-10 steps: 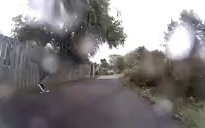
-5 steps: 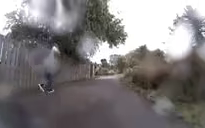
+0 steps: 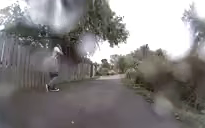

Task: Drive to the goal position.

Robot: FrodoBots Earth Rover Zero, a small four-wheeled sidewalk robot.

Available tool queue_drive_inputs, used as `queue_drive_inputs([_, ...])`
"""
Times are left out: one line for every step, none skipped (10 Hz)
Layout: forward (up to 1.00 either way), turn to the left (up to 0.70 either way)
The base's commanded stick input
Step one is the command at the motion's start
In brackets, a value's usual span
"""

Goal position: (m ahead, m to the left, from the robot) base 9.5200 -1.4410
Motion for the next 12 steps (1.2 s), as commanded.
queue_drive_inputs([0.85, -0.03])
queue_drive_inputs([0.85, -0.23])
queue_drive_inputs([0.85, -0.24])
queue_drive_inputs([0.85, -0.03])
queue_drive_inputs([0.85, 0.00])
queue_drive_inputs([0.85, 0.00])
queue_drive_inputs([0.85, 0.00])
queue_drive_inputs([0.85, 0.00])
queue_drive_inputs([0.85, 0.00])
queue_drive_inputs([0.85, 0.00])
queue_drive_inputs([0.85, 0.00])
queue_drive_inputs([0.85, 0.00])
